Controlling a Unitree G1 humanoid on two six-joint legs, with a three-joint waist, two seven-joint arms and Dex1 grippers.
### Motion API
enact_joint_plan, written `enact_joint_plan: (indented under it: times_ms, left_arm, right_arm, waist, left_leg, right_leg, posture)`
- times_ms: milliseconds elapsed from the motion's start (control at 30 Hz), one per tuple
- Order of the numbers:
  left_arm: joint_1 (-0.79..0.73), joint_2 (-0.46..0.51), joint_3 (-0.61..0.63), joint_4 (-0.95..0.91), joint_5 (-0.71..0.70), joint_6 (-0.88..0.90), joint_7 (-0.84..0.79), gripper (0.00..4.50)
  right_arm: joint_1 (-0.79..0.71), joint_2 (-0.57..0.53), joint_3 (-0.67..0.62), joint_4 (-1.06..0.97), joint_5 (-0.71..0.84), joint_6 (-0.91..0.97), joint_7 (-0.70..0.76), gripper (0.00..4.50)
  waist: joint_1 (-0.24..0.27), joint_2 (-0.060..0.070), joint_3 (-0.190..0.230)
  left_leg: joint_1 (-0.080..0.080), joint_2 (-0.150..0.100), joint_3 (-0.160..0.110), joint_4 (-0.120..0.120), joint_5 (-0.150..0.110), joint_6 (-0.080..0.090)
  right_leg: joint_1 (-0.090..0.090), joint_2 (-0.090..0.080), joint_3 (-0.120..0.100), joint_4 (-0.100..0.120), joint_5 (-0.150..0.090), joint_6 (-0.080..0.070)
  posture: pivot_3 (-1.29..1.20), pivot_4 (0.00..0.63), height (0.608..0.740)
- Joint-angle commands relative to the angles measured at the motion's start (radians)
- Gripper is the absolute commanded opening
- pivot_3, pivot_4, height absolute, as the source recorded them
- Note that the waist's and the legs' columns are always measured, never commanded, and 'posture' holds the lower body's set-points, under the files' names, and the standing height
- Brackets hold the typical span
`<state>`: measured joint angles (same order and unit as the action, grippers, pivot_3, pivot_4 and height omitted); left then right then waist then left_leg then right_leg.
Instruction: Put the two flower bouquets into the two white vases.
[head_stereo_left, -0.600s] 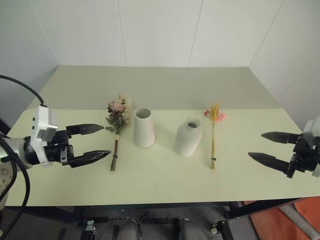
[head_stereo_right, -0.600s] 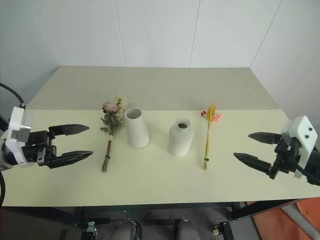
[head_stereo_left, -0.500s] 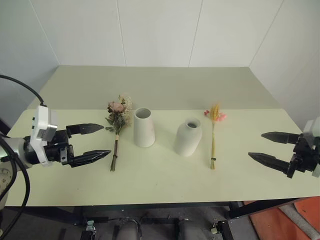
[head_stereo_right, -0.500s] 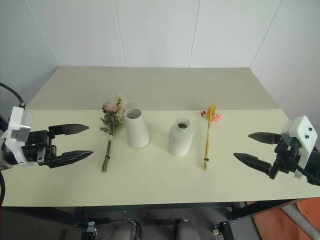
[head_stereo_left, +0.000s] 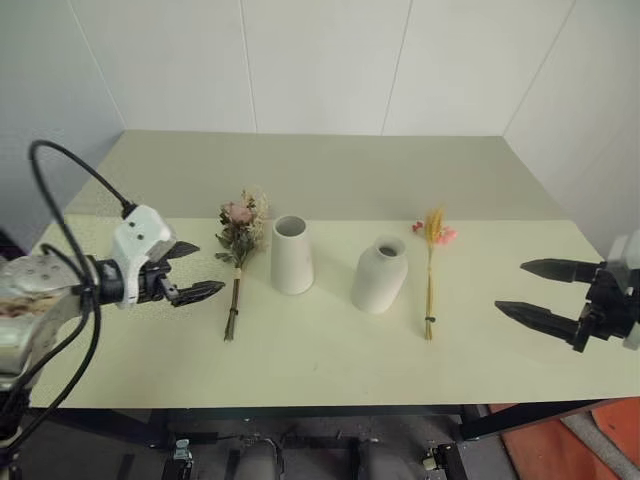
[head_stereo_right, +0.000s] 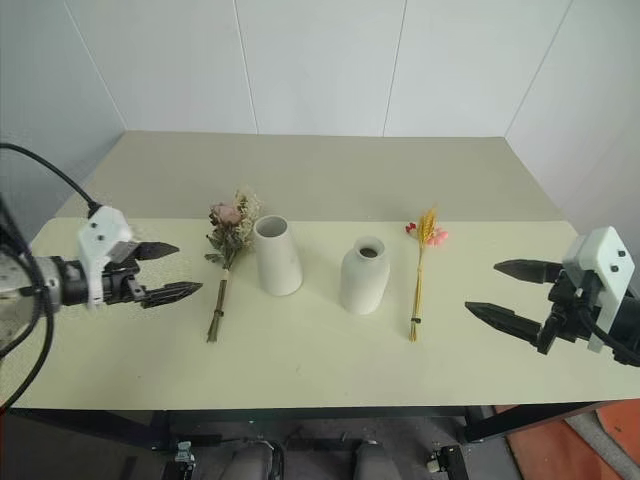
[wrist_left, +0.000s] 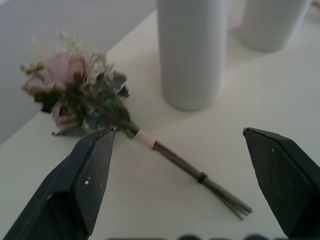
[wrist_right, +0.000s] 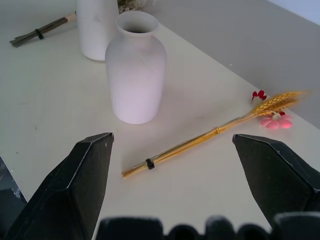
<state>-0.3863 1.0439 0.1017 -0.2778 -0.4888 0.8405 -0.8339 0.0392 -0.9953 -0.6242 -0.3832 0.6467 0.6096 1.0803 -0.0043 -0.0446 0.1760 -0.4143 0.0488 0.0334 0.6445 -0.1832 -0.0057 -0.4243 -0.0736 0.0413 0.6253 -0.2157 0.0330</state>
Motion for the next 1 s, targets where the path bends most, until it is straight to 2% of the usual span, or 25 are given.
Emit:
enact_joint_plan:
  times_ms: [33,233,433,533,667,700,967,1000]
  left_arm:
    - [-0.198,-0.059,-0.143,0.048,0.058,0.257,0.12,4.46]
    - [-0.46,-0.272,-0.355,0.295,0.222,0.447,0.307,4.46]
    - [-0.566,-0.415,-0.422,0.556,0.324,0.419,0.378,4.46]
    - [-0.588,-0.456,-0.429,0.669,0.363,0.376,0.39,3.84]
    - [-0.603,-0.479,-0.416,0.727,0.386,0.352,0.389,2.76]
    - [-0.606,-0.482,-0.406,0.734,0.391,0.349,0.394,2.59]
    - [-0.597,-0.443,-0.308,0.702,0.414,0.336,0.431,0.21]
    - [-0.59,-0.44,-0.295,0.689,0.415,0.328,0.437,0.14]
  right_arm:
    - [-0.039,-0.024,-0.023,-0.024,0.043,-0.006,0.01,4.5]
    - [-0.074,-0.027,-0.01,-0.027,0.055,-0.017,0.016,4.5]
    - [-0.069,-0.023,-0.014,-0.039,0.063,-0.022,0.024,4.5]
    - [-0.052,-0.018,-0.036,-0.058,0.079,-0.017,0.039,4.5]
    - [-0.037,-0.019,-0.052,-0.07,0.087,-0.016,0.046,4.5]
    - [-0.034,-0.02,-0.055,-0.07,0.089,-0.017,0.047,4.5]
    - [-0.037,-0.021,-0.034,-0.054,0.092,-0.025,0.049,4.5]
    - [-0.041,-0.022,-0.03,-0.051,0.091,-0.025,0.048,4.5]
  waist:
    - [0.002,0.0,0.0]
    - [0.005,-0.001,0.0]
    - [-0.007,-0.001,0.0]
    - [-0.007,-0.001,0.0]
    - [-0.008,0.0,0.0]
    - [-0.008,0.0,0.0]
    - [-0.013,0.0,0.0]
    - [-0.012,0.0,0.0]
  left_leg:
    - [0.0,0.0,0.0,0.0,0.0,0.0]
    - [-0.001,-0.001,-0.001,0.0,0.0,0.0]
    - [-0.002,-0.001,-0.002,0.0,0.0,0.0]
    - [-0.001,-0.002,-0.002,0.0,0.0,0.0]
    - [0.0,-0.002,-0.002,0.0,0.0,0.0]
    - [0.0,-0.002,-0.002,0.0,0.0,0.0]
    - [-0.001,-0.002,-0.002,0.0,0.0,0.0]
    - [-0.001,-0.002,-0.002,0.0,0.0,0.0]
  right_leg:
    - [0.0,0.0,0.0,0.0,0.001,0.002]
    - [0.001,0.0,0.0,0.001,0.002,0.006]
    - [-0.001,0.0,0.0,0.001,0.003,0.006]
    - [0.0,0.0,0.0,0.001,0.003,0.006]
    - [0.001,0.0,0.0,0.002,0.002,0.006]
    - [0.001,0.0,0.0,0.002,0.002,0.006]
    - [0.0,0.0,0.0,0.002,0.003,0.006]
    - [0.0,0.0,0.0,0.002,0.003,0.006]
  posture:
    - [0.0,0.15,0.74]
    - [0.0,0.15,0.74]
    - [0.0,0.15,0.74]
    - [0.0,0.15,0.74]
    - [0.0,0.15,0.74]
    - [0.0,0.15,0.74]
    - [0.0,0.15,0.74]
    - [0.0,0.15,0.74]
